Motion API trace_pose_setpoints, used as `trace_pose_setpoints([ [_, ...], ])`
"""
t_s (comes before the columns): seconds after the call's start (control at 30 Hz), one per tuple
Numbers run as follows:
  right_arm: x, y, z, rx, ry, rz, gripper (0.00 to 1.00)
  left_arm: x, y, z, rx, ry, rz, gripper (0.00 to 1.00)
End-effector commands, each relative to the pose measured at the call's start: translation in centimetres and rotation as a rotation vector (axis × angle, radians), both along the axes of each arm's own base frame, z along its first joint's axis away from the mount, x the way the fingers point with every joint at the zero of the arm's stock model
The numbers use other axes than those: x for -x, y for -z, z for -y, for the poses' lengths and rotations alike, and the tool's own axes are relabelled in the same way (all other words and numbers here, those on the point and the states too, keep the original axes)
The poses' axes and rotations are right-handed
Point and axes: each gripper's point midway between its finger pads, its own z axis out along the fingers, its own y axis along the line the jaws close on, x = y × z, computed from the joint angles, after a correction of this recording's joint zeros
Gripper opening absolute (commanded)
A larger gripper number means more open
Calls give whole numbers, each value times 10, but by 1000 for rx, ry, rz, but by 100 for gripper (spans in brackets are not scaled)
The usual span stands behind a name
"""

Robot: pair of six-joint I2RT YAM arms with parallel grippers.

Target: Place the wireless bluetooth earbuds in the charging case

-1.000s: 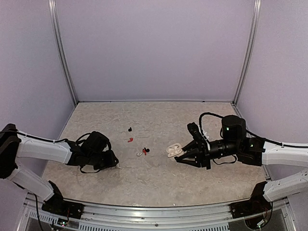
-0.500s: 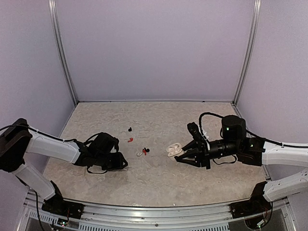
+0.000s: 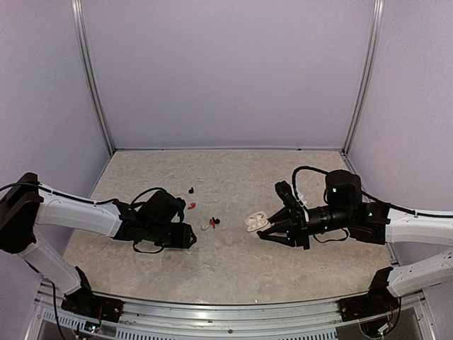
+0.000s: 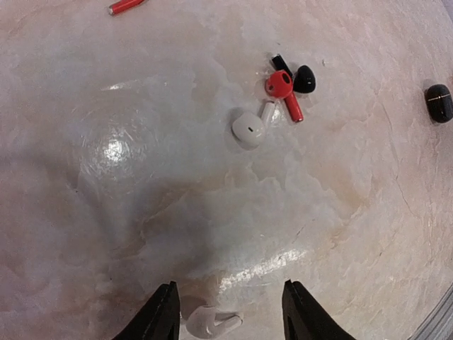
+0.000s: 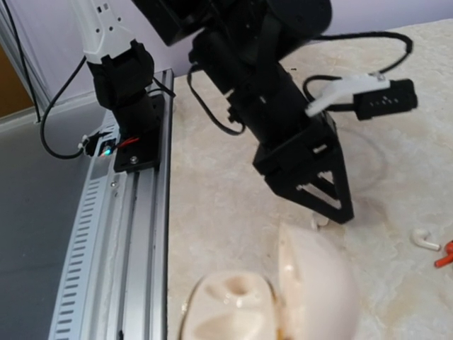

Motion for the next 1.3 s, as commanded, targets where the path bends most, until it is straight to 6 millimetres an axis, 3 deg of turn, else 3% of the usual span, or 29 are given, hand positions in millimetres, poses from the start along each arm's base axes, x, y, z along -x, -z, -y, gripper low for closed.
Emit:
trace_pose_setpoints([
  [0.0, 1, -3, 3, -3, 7, 16, 0, 16, -1, -13, -8, -60, -43, 53],
  [0.13, 1, -4, 3, -5, 6, 18, 0, 25, -5, -8, 36, -68, -65, 55],
  [0.67, -1, -4, 4, -3, 21, 14, 0, 31, 22, 3, 38, -64, -148, 53],
  [1.03, -2, -1, 3, 17, 23, 13, 0, 16, 22, 23, 6, 27, -87, 45],
  [1.27, -2, 0, 4, 17, 25, 11, 0, 7, 24, 11, -153, 71, -48, 42],
])
